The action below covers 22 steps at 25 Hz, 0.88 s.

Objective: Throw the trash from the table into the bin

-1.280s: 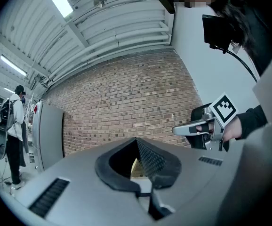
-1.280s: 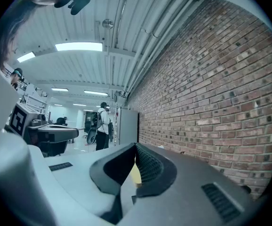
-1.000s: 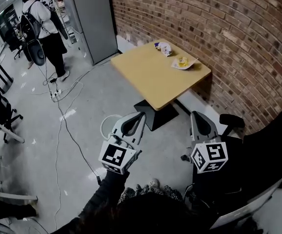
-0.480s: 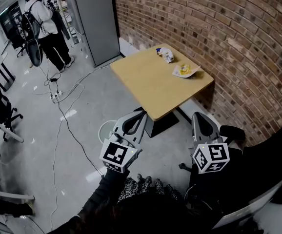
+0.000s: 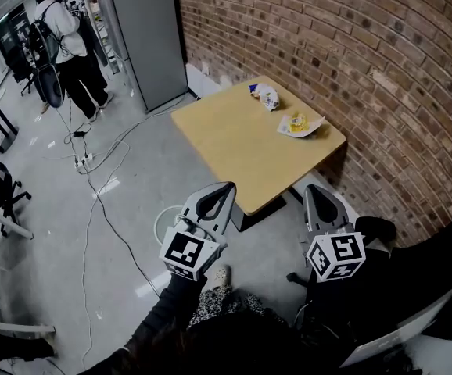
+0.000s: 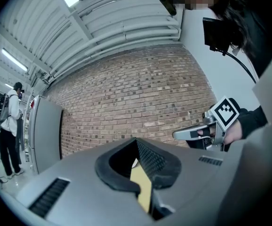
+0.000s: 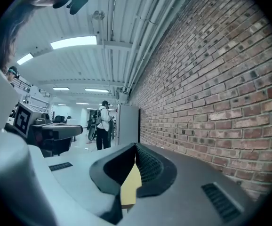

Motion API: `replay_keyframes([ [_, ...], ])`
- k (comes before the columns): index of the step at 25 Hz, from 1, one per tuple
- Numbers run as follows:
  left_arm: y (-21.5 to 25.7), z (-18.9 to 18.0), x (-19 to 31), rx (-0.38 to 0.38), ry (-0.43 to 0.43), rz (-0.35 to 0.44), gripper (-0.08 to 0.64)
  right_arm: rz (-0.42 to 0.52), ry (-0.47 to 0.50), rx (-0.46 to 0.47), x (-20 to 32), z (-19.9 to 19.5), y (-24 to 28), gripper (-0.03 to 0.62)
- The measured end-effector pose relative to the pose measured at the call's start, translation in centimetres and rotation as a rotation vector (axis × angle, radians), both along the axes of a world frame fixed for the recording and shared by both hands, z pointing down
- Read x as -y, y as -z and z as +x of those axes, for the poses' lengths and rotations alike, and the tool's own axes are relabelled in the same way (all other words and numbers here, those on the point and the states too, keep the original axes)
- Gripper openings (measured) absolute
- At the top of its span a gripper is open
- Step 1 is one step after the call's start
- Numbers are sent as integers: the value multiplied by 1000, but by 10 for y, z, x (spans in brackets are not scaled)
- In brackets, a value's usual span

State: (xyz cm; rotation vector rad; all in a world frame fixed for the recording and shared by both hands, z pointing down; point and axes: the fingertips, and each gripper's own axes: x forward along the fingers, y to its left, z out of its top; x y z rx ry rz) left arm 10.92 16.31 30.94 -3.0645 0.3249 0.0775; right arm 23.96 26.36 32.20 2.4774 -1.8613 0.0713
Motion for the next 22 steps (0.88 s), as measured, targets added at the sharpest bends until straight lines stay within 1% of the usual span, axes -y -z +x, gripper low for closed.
replay_keyframes([
  [10,3,59,88,-21,-57,-24,5,-16,-57,-11,80,53,6,11],
  [15,6,82,118,-38,-100,-38,5,-14,-85,-13,112,73,7,11],
  [22,6,104,152,-24,-155,-15,5,-7,-131,-12,149,97,5,11],
])
